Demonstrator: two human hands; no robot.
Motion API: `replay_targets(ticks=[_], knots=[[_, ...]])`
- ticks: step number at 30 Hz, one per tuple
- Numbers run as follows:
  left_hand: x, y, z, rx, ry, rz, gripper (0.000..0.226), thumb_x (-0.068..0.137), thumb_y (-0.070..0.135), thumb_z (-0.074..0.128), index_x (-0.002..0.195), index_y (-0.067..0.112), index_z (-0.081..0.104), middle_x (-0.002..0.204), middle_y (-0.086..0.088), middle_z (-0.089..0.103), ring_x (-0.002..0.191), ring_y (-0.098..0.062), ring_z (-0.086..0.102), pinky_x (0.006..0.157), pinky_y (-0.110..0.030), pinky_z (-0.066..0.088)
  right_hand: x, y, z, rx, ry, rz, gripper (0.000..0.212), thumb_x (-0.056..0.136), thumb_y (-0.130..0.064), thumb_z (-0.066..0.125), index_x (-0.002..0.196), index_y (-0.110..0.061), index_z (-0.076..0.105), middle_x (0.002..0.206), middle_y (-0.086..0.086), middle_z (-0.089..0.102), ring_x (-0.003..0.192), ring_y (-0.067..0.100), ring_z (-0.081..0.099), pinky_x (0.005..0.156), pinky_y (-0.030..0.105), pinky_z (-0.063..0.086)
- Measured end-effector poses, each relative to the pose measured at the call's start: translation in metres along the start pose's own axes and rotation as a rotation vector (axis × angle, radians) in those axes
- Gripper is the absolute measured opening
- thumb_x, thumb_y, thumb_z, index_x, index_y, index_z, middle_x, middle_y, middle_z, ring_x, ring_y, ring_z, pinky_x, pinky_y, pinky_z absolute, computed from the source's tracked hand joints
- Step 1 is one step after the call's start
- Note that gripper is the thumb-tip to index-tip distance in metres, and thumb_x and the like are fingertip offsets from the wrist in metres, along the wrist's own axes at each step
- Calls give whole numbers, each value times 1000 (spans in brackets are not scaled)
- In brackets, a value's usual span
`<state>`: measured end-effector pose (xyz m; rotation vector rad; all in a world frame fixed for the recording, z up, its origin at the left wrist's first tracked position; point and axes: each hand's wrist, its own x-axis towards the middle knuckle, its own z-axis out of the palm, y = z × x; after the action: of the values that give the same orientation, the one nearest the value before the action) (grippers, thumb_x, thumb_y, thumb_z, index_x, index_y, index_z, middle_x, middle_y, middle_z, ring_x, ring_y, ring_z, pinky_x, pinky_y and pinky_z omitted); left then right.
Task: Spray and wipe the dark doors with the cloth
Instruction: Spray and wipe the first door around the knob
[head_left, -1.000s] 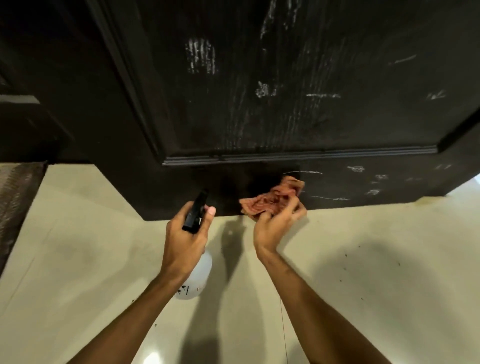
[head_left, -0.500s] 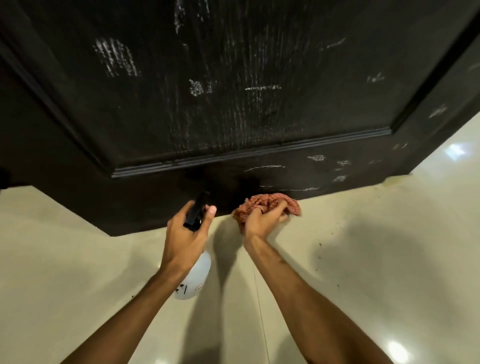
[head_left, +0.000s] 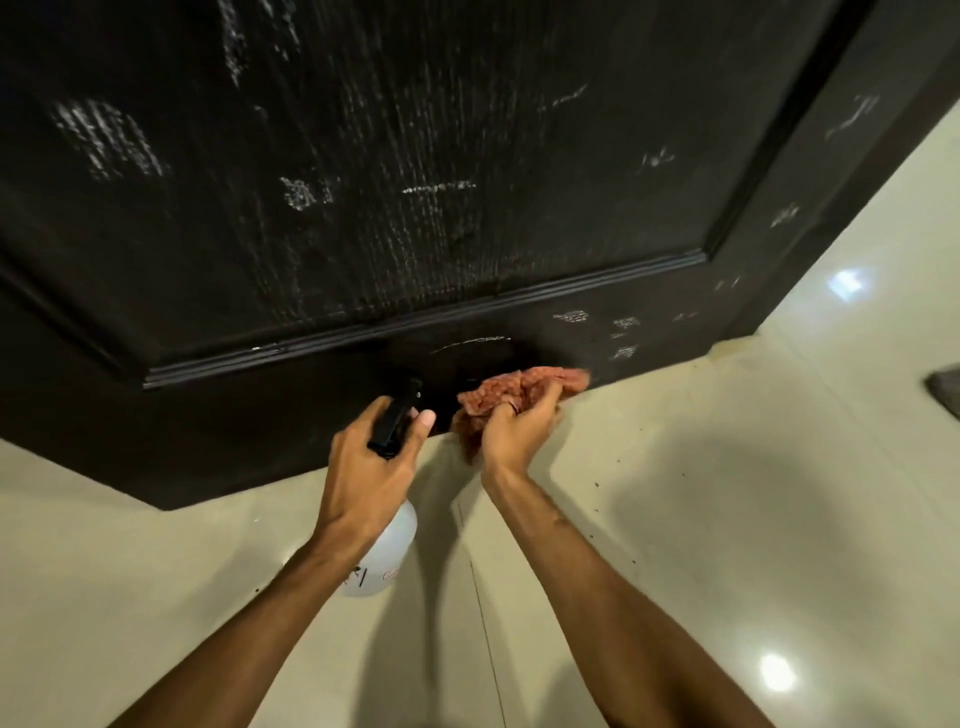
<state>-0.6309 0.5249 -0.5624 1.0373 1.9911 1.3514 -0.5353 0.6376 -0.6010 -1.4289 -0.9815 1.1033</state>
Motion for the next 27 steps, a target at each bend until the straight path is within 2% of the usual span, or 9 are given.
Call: replay_targets(ticks=[3, 5, 10, 14, 16, 19, 21, 24, 27], knots=[[0, 13, -7, -29, 58, 15, 23, 88, 54, 65, 92, 32, 65, 81, 4, 71, 62, -13, 63, 65, -38, 55, -15, -28, 8, 32, -216, -423, 53, 76, 14, 56, 122, -13, 58, 122, 8, 45, 112, 18, 56, 101, 24, 47], [-4, 12, -12, -43, 95, 9, 21, 90, 51, 65, 94, 31, 66, 78, 5, 70, 62, -13, 62, 67, -37, 55, -21, -26, 10, -3, -366, -497, 54, 74, 14, 59, 123, -9, 60, 121, 7, 46, 110, 16, 57, 98, 27, 50], [-13, 21, -15, -45, 52, -2, 31, 88, 52, 64, 98, 24, 67, 89, 1, 73, 62, -11, 57, 67, -36, 49, -13, -14, 4, 36, 7, 41, 60, 78, 10, 53, 132, -15, 56, 129, 14, 45, 124, 33, 52, 113, 28, 37], [-6, 33, -13, -21, 48, 32, 24, 93, 45, 65, 99, 22, 66, 87, -6, 71, 53, -12, 58, 51, -21, 48, -19, -33, 2, 37, -258, -366, 53, 74, 10, 52, 121, -13, 58, 128, 7, 46, 117, 17, 54, 106, 23, 44], [-10, 29, -1, -14, 19, 25, 22, 92, 46, 65, 94, 24, 66, 84, -5, 72, 53, -11, 58, 52, -25, 48, -3, -12, -7, 20, -153, -233, 56, 74, 5, 48, 126, -13, 59, 127, 10, 52, 113, 22, 57, 103, 22, 44], [-8, 29, 18, 21, -54, 2, 24, 94, 43, 67, 84, 22, 66, 73, -6, 67, 53, -11, 56, 55, -36, 48, 48, 24, -26, 122, 50, 193, 47, 82, 1, 48, 123, -15, 65, 124, 23, 59, 94, 32, 65, 87, 27, 53], [1, 32, 29, 84, -130, 15, 24, 94, 45, 67, 83, 23, 66, 73, -8, 66, 56, -12, 58, 54, -36, 50, 73, 31, -34, 179, 9, 136, 46, 84, -5, 56, 124, -23, 66, 129, 18, 59, 108, 31, 68, 97, 43, 56], [12, 29, 38, 144, -198, 49, 33, 89, 58, 64, 88, 26, 65, 76, -2, 67, 59, -15, 61, 54, -36, 53, 74, 19, -40, 263, 17, 51, 46, 95, -1, 61, 138, -19, 61, 133, -3, 62, 124, 12, 61, 105, 26, 49], [12, 27, 45, 177, -208, 51, 61, 75, 85, 54, 93, 27, 65, 87, -5, 68, 72, -22, 66, 57, -35, 53, 79, 15, -47, 212, 80, 161, 35, 96, -2, 64, 128, -17, 67, 114, -5, 72, 116, 20, 68, 97, 30, 55]])
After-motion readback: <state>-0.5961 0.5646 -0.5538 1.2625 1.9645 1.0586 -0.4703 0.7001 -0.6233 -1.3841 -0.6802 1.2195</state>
